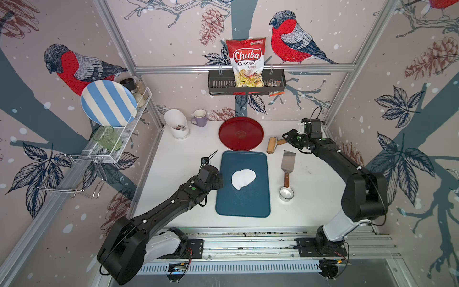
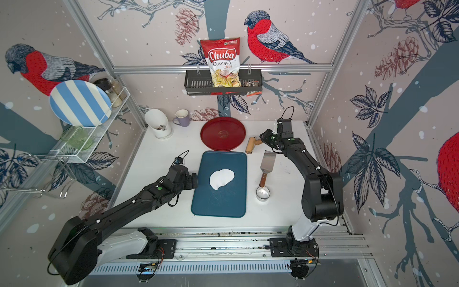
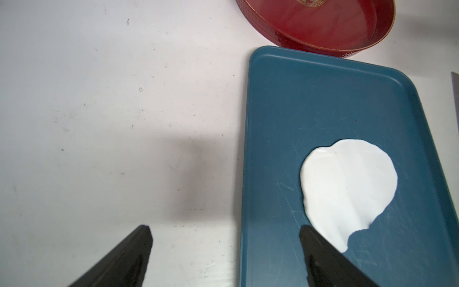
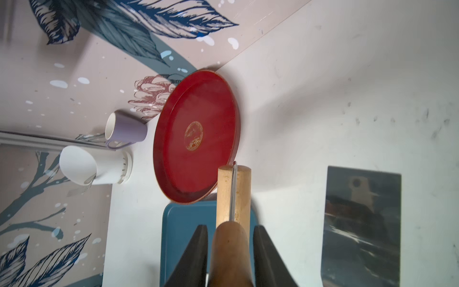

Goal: Roll out the dumpling wrappers from the dough
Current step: Place the rolling pin at the center of the board.

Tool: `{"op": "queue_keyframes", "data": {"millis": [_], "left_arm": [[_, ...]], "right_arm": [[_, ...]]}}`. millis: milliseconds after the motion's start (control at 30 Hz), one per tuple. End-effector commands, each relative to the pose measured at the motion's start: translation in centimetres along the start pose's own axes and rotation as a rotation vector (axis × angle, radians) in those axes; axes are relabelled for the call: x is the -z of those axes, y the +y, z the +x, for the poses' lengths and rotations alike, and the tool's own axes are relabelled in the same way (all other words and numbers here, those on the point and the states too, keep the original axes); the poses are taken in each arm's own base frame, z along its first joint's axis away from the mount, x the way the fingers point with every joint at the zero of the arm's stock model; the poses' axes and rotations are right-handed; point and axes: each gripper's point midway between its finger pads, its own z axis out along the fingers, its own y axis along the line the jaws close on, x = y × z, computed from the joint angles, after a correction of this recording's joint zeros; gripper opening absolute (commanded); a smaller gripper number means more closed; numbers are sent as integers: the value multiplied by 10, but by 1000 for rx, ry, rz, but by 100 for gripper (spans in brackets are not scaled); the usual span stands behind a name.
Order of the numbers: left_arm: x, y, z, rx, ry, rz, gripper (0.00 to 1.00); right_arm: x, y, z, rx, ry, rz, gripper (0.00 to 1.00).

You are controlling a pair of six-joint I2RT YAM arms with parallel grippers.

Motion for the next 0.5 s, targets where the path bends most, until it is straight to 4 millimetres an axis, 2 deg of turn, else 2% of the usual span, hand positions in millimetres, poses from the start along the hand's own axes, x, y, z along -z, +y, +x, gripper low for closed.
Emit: {"op": "queue_keyframes", "data": {"millis": [0,267,467], "left_arm": [[3,-3,-2,-2,-17,28,95],[2,-3,0,-4,-16,30,95],[-3,-4,2,0,-7,30,95]], "right_arm": [[-15,0,-23,2,-31,-71,0],[-56,-31,-35,-71,17,-113,0],[-73,-50,-35,-102,48,-120,3]]}}
